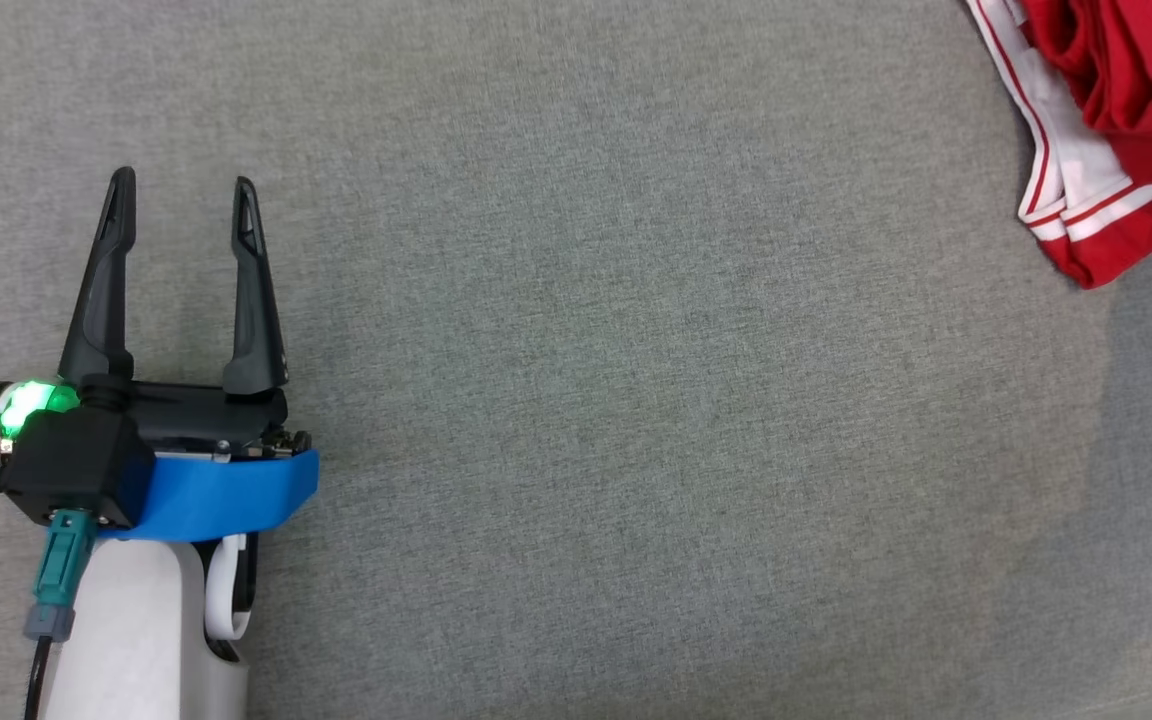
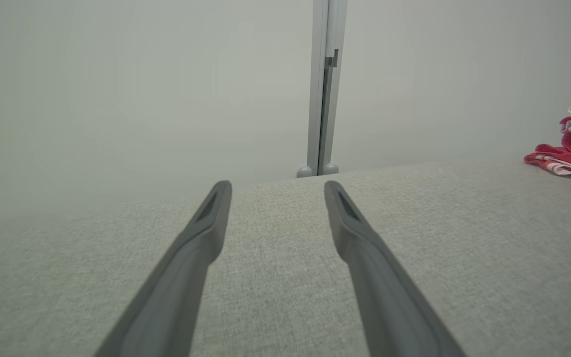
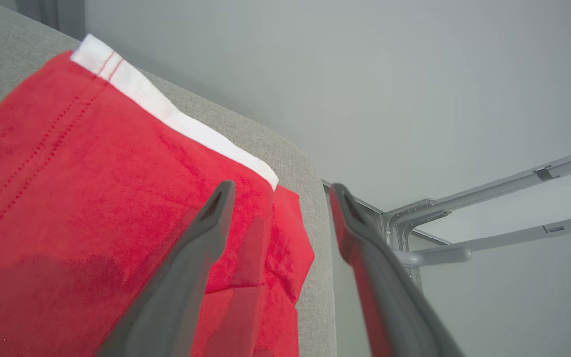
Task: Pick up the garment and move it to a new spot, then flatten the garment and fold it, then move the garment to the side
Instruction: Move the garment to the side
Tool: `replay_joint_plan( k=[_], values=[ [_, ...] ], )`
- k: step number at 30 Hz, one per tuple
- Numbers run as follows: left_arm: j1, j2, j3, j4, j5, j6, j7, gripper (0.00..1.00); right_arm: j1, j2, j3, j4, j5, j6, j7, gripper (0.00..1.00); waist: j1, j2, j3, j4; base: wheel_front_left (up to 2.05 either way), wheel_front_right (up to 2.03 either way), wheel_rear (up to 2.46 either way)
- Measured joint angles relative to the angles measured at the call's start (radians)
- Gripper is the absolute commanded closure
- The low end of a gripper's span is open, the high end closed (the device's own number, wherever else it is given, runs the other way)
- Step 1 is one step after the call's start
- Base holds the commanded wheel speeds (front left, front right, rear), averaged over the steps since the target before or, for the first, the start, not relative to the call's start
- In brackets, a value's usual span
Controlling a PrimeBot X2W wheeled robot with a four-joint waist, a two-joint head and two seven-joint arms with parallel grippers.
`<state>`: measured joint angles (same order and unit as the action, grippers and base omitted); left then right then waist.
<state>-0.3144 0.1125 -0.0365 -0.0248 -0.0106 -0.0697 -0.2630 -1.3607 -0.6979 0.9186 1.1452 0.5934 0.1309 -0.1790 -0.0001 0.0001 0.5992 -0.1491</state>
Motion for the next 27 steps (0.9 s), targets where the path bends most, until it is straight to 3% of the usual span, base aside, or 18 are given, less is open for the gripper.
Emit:
replay_joint_plan(
  k=[8,14,27],
  values=[
    [0.038,-0.015,0.01,0.023,-0.026,0.015,0.0,0.0,0.019,0.055,-0.055,0.019,0.009,0.0,-0.079,0.0,-0.0001,-0.0002,-0.098,0.024,0.0,0.0,0.0],
    [0.104,-0.024,0.032,0.039,-0.045,0.025,0.0,0.0,0.11,0.082,-0.197,-0.156,-0.035,0.0,-0.084,0.0,-0.0003,-0.0005,-0.197,0.042,0.0,0.0,0.0],
    [0.228,-0.042,0.062,0.11,-0.074,0.024,0.0,0.0,0.501,0.278,-0.469,-0.435,-0.222,0.0,-0.084,0.0,-0.0002,-0.0005,-0.394,0.086,0.0,0.0,0.0]
  ],
)
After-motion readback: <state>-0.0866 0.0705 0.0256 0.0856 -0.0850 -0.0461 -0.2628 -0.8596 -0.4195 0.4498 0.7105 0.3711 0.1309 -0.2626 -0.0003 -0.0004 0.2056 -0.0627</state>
